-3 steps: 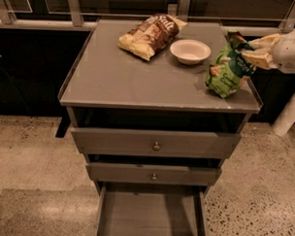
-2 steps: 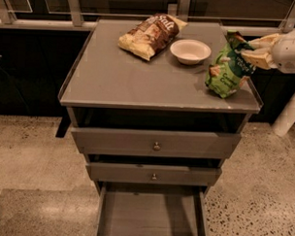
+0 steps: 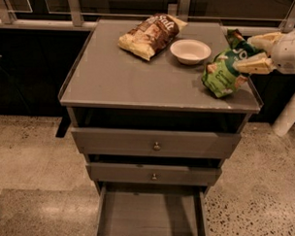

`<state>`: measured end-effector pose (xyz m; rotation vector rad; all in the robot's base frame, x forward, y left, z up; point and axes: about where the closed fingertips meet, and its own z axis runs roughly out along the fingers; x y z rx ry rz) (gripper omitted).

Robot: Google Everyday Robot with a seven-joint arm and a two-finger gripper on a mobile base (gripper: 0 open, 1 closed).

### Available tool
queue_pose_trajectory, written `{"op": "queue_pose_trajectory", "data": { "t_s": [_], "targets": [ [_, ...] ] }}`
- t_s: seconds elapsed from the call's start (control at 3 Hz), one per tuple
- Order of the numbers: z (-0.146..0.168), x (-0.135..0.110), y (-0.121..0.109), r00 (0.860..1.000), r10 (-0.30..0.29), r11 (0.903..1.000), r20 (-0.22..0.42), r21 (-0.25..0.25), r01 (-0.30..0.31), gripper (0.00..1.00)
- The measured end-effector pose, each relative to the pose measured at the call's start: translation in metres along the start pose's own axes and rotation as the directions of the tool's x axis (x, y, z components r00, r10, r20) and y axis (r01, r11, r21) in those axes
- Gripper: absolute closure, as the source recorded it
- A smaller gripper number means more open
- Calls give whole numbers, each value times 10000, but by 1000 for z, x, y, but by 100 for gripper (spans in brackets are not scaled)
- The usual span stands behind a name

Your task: Pick green rice chip bag from bottom drawer and place on counter

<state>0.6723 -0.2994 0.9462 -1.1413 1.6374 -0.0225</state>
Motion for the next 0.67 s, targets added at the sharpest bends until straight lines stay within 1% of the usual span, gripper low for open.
{"op": "queue_pose_trajectory", "data": {
  "t_s": [0.33, 0.67],
  "targets": [
    [0, 0, 0, 10000, 0, 10000, 0, -1, 0, 0],
    [0, 0, 0, 10000, 0, 10000, 1, -2, 0, 0]
  ]
}}
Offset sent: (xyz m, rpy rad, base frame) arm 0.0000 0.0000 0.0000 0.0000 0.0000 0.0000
